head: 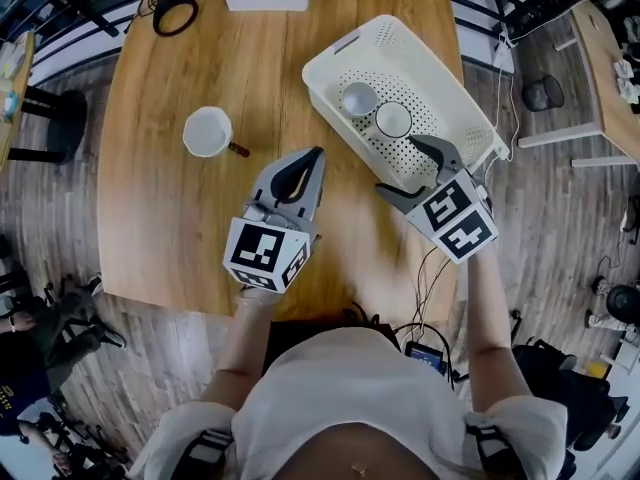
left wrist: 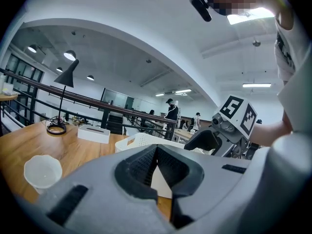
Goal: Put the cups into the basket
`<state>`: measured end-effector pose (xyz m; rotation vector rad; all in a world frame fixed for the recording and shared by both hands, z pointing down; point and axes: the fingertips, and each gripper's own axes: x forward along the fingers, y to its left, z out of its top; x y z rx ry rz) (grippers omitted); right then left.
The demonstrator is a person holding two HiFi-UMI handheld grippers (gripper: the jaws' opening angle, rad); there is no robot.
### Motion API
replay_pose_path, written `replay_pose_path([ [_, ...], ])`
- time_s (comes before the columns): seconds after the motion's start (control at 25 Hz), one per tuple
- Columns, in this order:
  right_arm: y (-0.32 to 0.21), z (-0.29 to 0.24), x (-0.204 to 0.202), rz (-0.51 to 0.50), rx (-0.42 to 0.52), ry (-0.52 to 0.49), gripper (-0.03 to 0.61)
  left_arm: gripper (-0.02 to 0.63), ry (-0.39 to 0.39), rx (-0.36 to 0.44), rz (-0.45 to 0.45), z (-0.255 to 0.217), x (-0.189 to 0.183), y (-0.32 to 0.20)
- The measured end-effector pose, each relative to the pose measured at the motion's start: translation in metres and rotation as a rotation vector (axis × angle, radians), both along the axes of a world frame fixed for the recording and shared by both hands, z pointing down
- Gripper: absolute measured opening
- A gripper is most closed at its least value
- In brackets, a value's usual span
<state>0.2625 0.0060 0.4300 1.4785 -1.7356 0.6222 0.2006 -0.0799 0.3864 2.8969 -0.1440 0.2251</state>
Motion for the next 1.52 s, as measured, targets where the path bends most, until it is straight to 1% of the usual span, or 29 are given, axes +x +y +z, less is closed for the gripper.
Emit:
replay_pose_path([
  [0.28,0.019,-0.008,-0.044,0.052,0.084,-0.071,0.387,0.008,0.000,0.007,0.031,-0.006,-0.014,0.025],
  [0.32,0.023,-0.009,-0.047,0.071,0.101,-0.066,0.372,0.008,0.001,0.007,0.033,-0.007,-0.016,0.028],
  [0.36,0.026,-0.012,-0.047,0.101,0.128,-0.050,0.318,0.008,0.002,0.007,0.035,-0.007,-0.018,0.030],
  [0.4,0.028,-0.016,-0.045,0.140,0.164,-0.024,0.185,0.008,0.002,0.008,0.038,-0.007,-0.020,0.032],
  [0.44,0.031,-0.019,-0.043,0.176,0.200,0.001,0.018,0.008,0.003,0.009,0.041,-0.007,-0.022,0.035],
  [0.52,0.037,-0.025,-0.048,0.207,0.249,0.016,0.011,0.008,0.003,0.014,0.050,-0.008,-0.026,0.042],
  [0.6,0.042,-0.030,-0.058,0.228,0.305,0.004,0.011,0.008,0.005,0.019,0.062,-0.009,-0.029,0.050],
  [0.68,0.047,-0.036,-0.066,0.285,0.378,-0.020,0.011,0.008,0.008,0.026,0.071,-0.010,-0.033,0.056],
  [0.76,0.052,-0.041,-0.072,0.365,0.458,-0.085,0.011,0.008,0.006,0.028,0.073,-0.012,-0.039,0.061],
  [0.84,0.055,-0.047,-0.079,0.438,0.541,-0.175,0.011,0.008,0.000,0.026,0.069,-0.013,-0.046,0.066],
  [0.92,0.056,-0.053,-0.088,0.486,0.609,-0.228,0.011,0.008,-0.004,0.016,0.064,-0.013,-0.055,0.070],
  [1.08,0.060,-0.060,-0.109,0.526,0.707,-0.211,0.011,0.008,-0.014,-0.004,0.048,-0.010,-0.077,0.076],
  [1.2,0.062,-0.061,-0.124,0.522,0.735,-0.216,0.011,0.008,-0.018,-0.001,0.041,-0.009,-0.090,0.082],
  [1.36,0.060,-0.056,-0.138,0.495,0.715,-0.245,0.011,0.008,-0.015,-0.002,0.028,-0.010,-0.102,0.086],
  [1.52,0.058,-0.058,-0.143,0.473,0.712,-0.243,0.011,0.008,-0.010,0.020,0.025,-0.015,-0.106,0.088],
])
